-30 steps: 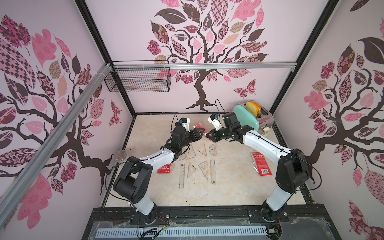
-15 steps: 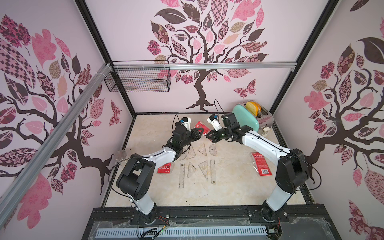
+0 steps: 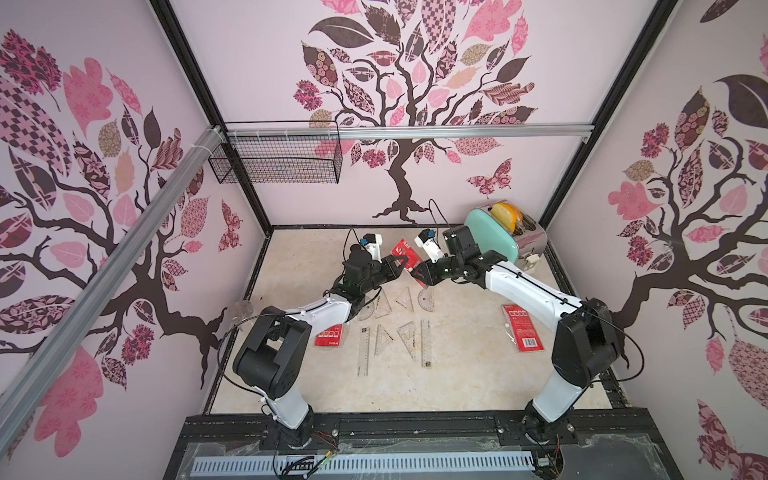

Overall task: Open the ruler set and take out the ruler
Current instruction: Pick up the ruler set bag from the center of the board.

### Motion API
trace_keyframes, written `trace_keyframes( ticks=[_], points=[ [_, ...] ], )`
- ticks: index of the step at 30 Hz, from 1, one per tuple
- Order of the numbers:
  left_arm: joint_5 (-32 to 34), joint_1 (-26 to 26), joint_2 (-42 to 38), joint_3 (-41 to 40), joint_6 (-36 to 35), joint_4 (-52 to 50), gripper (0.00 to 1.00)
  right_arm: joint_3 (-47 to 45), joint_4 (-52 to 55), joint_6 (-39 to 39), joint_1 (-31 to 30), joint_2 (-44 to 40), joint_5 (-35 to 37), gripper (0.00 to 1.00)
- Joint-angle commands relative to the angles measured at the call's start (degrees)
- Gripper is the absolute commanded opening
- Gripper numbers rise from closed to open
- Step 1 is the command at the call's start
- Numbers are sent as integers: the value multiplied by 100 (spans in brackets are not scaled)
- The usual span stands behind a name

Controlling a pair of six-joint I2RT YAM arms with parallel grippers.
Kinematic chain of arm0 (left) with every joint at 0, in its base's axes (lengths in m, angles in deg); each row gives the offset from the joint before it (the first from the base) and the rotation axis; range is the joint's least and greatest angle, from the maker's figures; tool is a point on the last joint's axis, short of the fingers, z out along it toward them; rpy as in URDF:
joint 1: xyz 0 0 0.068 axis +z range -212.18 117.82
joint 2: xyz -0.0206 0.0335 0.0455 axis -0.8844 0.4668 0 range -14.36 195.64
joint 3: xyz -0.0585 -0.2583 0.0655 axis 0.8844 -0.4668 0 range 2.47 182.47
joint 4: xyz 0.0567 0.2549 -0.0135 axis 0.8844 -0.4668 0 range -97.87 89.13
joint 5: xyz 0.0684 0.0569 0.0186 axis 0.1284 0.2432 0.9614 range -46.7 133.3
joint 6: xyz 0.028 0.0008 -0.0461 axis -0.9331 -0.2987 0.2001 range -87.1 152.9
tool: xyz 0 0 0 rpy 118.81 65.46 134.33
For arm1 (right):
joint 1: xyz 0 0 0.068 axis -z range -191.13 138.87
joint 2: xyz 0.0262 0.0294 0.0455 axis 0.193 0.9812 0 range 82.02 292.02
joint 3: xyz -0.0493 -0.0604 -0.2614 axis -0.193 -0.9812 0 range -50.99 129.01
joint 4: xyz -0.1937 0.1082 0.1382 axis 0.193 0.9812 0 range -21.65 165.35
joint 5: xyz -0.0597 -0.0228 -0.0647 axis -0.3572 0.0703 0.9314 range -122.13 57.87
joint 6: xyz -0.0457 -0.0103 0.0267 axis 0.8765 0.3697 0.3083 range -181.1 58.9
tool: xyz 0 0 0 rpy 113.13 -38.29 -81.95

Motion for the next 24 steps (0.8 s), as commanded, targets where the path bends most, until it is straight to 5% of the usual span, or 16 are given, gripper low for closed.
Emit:
trace_keyframes(
  ticks=[1,9,24],
  points=[
    [-375,167,-125,29,-343,-180,0,-17,191,191,-32,-367,65,40],
    [-1798,547,-504,-199,-1469,-688,0,-226,409,585,195,-818,-230,61],
    [-3654,607,-1255,-645,-2160,55,0,-621,348,1120,688,-1050,-2057,67]
  ],
)
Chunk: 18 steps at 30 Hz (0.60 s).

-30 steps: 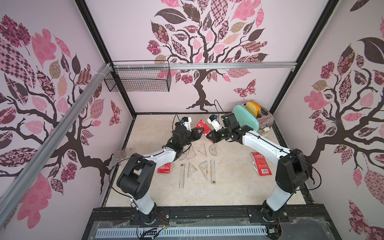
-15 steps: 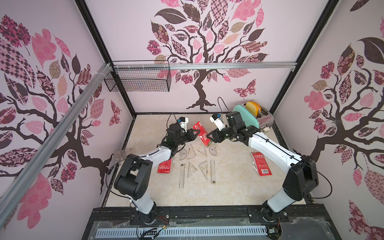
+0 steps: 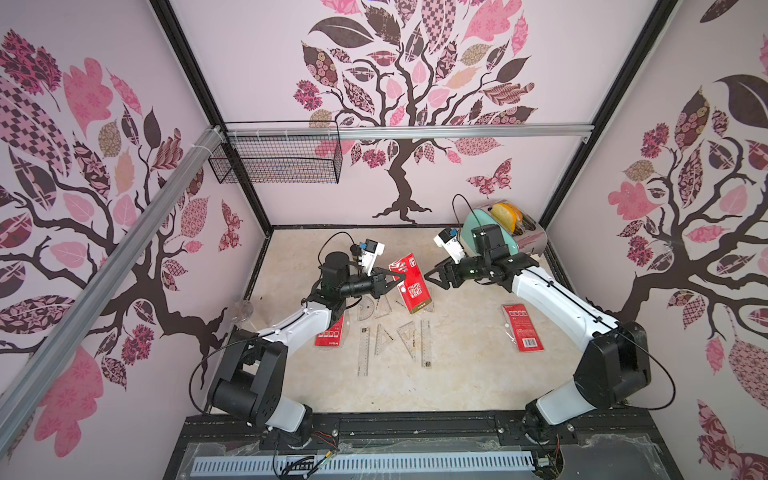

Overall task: Open the ruler set and take out the ruler
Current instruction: Pick up the ruler set bag from the center of the board.

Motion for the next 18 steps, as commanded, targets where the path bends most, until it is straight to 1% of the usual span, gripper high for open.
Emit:
trace_keyframes(
  ticks=[1,9,14,17,18],
  points=[
    [-482,28,-136,0,-148,342,0,-78,13,211,-5,-123,-820,67],
    [-658,-4,-24,87,138,748,0,-127,-55,298,-37,27,-1381,66],
    [-769,-141,137,225,219,844,0,-168,-137,354,-93,101,-1746,59],
    [-780,-233,224,312,231,848,0,-106,-59,419,-182,170,-1733,55],
    [-776,-268,248,340,227,847,0,-76,-10,444,-204,207,-1737,51]
  ],
)
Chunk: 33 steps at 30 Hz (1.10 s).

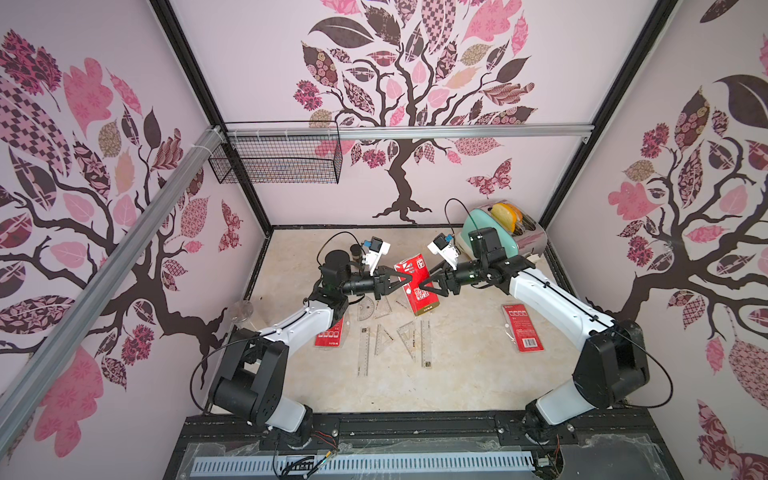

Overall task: Open the ruler set and take out the ruler
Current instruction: Pick up the ruler set bag from the center of the board.

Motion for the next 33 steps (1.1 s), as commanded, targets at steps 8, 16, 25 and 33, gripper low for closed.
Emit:
trace_keyframes(
  ticks=[8,16,25,33],
  points=[
    [76,-112,105,252,-181,-150,0,91,211,194,-107,75,-222,6],
    [721,-77,-57,213,-403,-600,29,-141,-426,-280,-93,-98,-140,0],
    [3555,-202,-854,-470,-824,-930,48,-456,-2067,-1959,-103,-138,729,0],
    [5748,-1114,-866,-693,-1786,-1028,51,-433,-2681,-2708,-183,-85,1307,0]
  ],
)
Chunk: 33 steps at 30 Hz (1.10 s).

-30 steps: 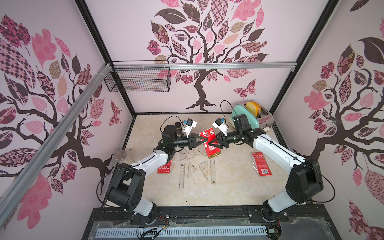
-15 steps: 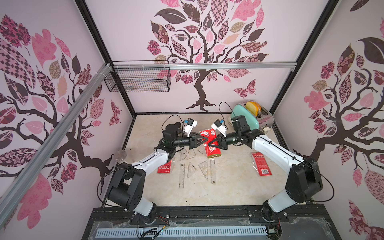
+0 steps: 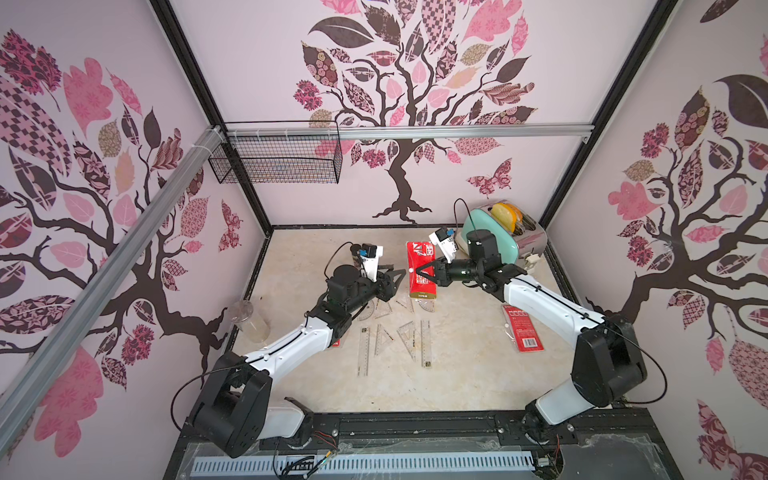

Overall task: Open the ruler set and take out the ruler
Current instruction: Pick up the ruler set bag from the center of the board, then open the ruler set bag.

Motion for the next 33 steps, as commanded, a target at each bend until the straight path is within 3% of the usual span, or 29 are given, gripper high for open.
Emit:
trace_keyframes(
  ticks=[1,7,14,20,25,33],
  points=[
    [1229,-295,143,-4,-620,-54,51,175,-482,-439,-91,-104,257,0],
    [2121,-849,511,166,-1136,-59,52,269,-532,-504,-177,-140,232,0],
    [4034,-1363,862,528,-1795,-247,52,251,-505,-532,-189,-206,55,0],
    [5421,-1736,1193,697,-2378,255,51,282,-491,-531,-214,-195,10,0],
    [5893,-1819,1431,825,-2550,619,50,292,-486,-518,-220,-170,-64,0],
    [5782,-1820,1478,819,-2754,1349,50,321,-365,-428,-255,-62,-170,0]
  ],
)
